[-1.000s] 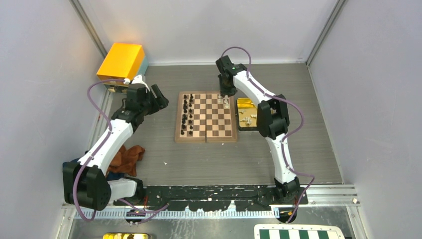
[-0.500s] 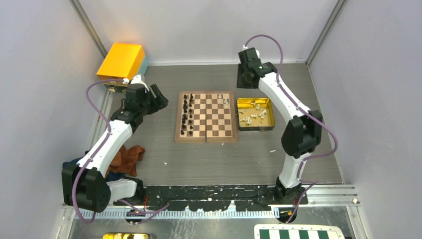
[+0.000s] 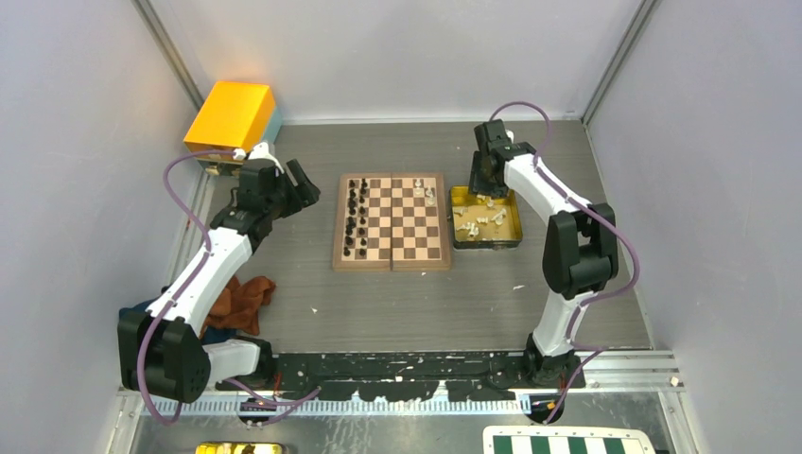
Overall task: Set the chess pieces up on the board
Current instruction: Pick up the chess piece from the storage box.
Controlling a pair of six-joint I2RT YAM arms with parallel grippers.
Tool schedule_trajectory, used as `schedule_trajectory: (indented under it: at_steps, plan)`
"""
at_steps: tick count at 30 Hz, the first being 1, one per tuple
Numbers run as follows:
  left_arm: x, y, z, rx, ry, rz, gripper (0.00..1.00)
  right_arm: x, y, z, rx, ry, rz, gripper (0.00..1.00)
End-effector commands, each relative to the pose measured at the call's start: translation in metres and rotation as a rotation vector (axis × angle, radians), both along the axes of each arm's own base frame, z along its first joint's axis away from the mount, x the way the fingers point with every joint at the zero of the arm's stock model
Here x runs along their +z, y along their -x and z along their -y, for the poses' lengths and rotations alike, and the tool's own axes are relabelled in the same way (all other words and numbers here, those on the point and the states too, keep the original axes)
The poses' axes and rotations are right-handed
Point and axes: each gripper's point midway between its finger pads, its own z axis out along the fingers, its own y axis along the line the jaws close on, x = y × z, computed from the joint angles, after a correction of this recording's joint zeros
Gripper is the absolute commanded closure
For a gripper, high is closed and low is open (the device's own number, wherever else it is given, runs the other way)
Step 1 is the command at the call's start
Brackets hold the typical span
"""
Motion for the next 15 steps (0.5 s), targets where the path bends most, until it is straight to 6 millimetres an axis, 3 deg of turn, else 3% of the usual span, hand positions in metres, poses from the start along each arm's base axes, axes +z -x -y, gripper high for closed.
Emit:
schedule_trajectory:
  at_steps: [1,15]
  plan:
    - [0.011,-0.008,0.002,0.003,0.005,0.052,0.29,-0.007,-0.016,0.002,-0.032,-0.034,0.042,0.5]
    - [0.009,-0.012,0.001,0.004,-0.007,0.05,0.29,-0.029,-0.034,0.016,-0.075,-0.047,0.02,0.51]
